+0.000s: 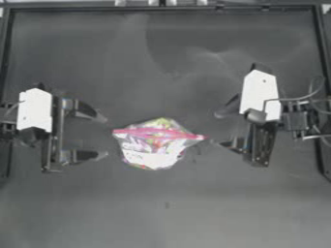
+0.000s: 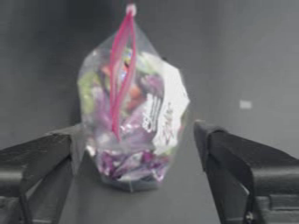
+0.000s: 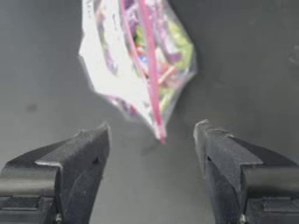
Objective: Put candy in bag
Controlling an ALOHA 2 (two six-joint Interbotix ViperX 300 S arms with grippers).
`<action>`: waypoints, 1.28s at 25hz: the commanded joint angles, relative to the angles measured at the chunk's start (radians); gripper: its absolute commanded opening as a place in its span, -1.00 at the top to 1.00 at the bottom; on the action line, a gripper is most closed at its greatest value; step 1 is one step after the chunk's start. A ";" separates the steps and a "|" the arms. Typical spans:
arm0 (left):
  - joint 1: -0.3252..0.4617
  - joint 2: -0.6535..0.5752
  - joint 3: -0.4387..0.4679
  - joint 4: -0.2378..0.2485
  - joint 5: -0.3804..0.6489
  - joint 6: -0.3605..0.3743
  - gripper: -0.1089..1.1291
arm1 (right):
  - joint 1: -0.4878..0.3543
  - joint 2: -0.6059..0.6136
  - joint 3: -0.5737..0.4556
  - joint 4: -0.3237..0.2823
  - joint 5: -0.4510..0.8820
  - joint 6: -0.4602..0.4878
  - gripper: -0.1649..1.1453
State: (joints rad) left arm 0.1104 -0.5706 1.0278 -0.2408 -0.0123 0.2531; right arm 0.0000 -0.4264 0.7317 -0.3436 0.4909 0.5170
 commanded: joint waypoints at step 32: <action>0.011 -0.279 -0.006 0.041 0.057 0.002 -0.79 | -0.034 -0.291 0.172 -0.098 -0.229 0.006 -0.63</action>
State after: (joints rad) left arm 0.1197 -0.8376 1.0278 -0.2025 0.0476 0.2531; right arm -0.0291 -0.7010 0.9081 -0.4433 0.2807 0.5216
